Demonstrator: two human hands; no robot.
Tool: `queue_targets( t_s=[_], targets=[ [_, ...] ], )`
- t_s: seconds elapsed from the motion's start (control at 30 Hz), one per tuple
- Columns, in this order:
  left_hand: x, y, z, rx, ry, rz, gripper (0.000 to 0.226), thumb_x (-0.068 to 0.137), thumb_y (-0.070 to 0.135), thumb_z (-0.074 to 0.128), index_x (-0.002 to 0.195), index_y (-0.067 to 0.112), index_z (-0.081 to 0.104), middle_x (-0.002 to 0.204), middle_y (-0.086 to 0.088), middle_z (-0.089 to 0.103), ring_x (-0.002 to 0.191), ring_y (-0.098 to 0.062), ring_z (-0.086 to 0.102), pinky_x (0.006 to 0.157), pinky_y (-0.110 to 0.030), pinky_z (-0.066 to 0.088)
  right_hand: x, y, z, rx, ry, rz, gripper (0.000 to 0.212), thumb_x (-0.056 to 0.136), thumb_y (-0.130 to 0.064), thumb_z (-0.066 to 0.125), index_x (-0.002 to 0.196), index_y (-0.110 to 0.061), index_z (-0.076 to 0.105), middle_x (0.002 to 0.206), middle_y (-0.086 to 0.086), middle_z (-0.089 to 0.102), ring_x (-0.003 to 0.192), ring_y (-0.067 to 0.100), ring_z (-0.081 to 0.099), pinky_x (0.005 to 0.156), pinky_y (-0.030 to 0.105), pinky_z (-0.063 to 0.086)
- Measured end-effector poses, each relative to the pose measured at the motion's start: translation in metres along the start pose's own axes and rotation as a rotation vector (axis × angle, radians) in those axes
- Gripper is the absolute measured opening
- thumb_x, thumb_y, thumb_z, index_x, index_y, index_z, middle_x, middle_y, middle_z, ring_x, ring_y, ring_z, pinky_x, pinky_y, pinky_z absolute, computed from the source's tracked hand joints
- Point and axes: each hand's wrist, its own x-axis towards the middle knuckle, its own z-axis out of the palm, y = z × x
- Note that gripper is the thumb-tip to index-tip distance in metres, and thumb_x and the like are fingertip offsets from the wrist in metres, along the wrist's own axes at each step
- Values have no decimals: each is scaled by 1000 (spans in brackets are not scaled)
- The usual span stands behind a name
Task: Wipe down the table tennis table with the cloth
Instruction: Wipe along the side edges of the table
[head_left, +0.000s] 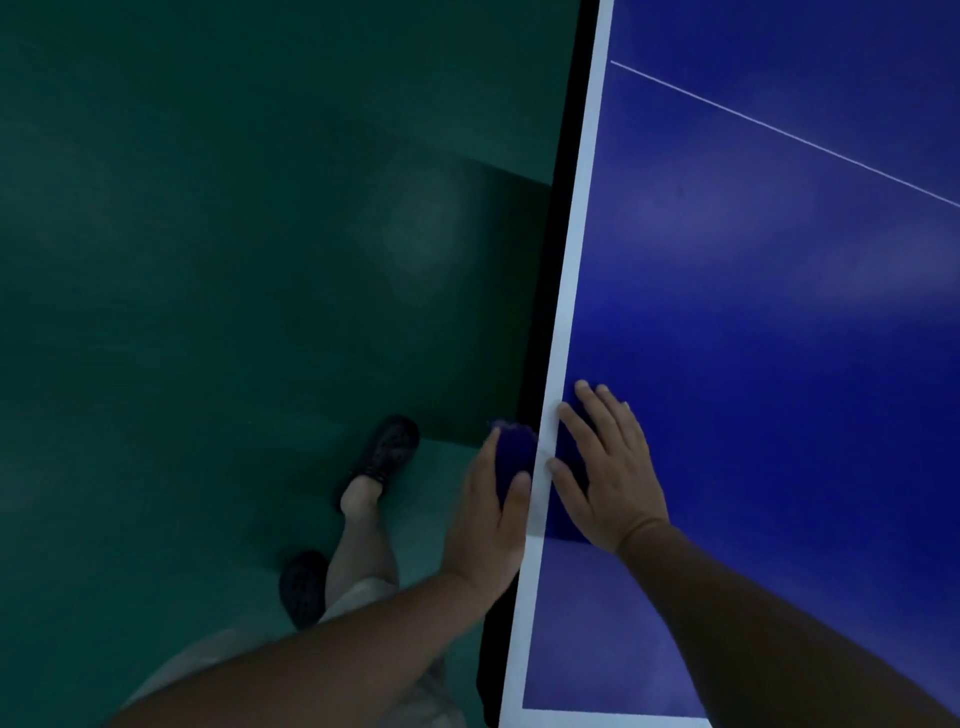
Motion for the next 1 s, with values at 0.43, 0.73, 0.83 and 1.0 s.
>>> queue_targets(
  t_s=[0.43, 0.73, 0.83, 1.0],
  targets=[
    [-16, 8, -1, 44, -24, 69, 54, 97, 65, 37, 148, 60, 19, 142, 36, 39, 129, 10, 43, 96, -7, 36, -1, 1, -2, 13, -31, 3, 59, 104, -51, 33, 151, -16, 42, 167, 3, 20, 156, 22, 13, 127, 41, 7],
    [103, 62, 5, 111, 59, 149, 57, 104, 38, 46, 157, 27, 25, 146, 14, 38, 129, 6, 37, 103, -7, 27, 12, -3, -8, 122, 67, 48, 44, 97, -42, 49, 128, -15, 66, 148, 5, 52, 138, 27, 44, 112, 47, 35],
    [102, 60, 6, 114, 54, 164, 59, 103, 39, 47, 157, 28, 24, 144, 17, 38, 127, 7, 38, 101, -3, 26, 51, 4, -19, 143, 131, 40, 29, 96, -38, 51, 105, -15, 67, 117, 1, 60, 105, 25, 55, 87, 43, 46],
    [59, 34, 0, 86, -31, 136, 54, 100, 59, 38, 146, 64, 11, 144, 44, 28, 130, 18, 34, 96, 2, 28, 129, 34, -31, 72, 93, 80, 50, 100, -35, 49, 141, -7, 54, 154, 14, 42, 146, 33, 34, 121, 49, 26]
  ],
)
